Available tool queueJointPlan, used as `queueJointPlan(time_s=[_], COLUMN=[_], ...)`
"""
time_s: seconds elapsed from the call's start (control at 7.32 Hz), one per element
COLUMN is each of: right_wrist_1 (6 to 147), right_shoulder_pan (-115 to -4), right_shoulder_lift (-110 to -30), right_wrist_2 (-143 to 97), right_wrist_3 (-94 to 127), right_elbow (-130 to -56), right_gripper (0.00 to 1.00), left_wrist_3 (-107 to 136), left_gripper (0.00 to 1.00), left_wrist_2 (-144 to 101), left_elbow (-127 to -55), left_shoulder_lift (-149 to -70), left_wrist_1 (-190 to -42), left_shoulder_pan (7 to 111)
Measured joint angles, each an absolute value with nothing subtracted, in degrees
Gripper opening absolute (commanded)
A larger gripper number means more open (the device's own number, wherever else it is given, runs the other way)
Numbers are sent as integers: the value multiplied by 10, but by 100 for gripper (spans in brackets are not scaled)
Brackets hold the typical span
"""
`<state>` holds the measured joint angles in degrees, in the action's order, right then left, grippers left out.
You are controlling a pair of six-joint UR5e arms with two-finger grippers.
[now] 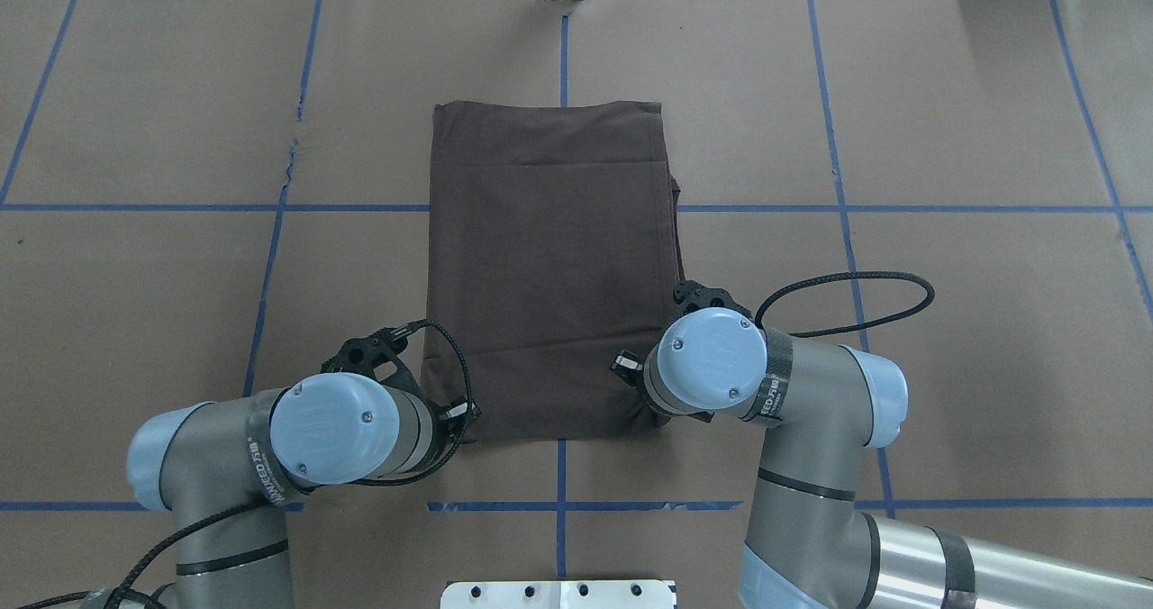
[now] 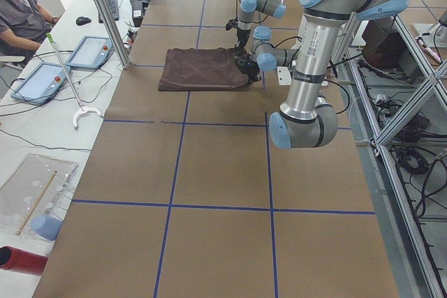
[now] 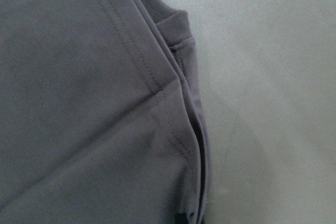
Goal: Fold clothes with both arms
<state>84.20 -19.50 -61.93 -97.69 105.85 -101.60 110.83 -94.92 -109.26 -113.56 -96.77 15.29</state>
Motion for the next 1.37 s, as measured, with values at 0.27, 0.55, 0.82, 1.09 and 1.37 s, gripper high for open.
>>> queueJointPlan(time_s=[0.27, 0.55, 0.82, 1.09, 1.37], right_wrist_1=[841, 841, 841, 840, 840], right_shoulder_pan=[-204, -211, -211, -206, -190], right_shoulder_lift=[-619, -628, -645, -652, -658], right_wrist_2=[-990, -1001, -1003, -1002, -1003], right_wrist_3=[1052, 1050, 1051, 1051, 1051], right_elbow=[-1023, -1054, -1082, -1089, -1104], right_gripper=[0, 0, 0, 0, 0], left_wrist_3=[1108, 1107, 1108, 1109, 1110], left_gripper=[0, 0, 0, 0, 0], left_wrist_2=[-949, -948, -948, -948, -948], left_elbow=[-1096, -1114, -1138, -1147, -1158], left_shoulder_lift=[-1134, -1132, -1132, -1133, -1133], left_wrist_1=[-967, -954, -928, -922, -920], left_shoulder_pan=[153, 153, 149, 144, 126])
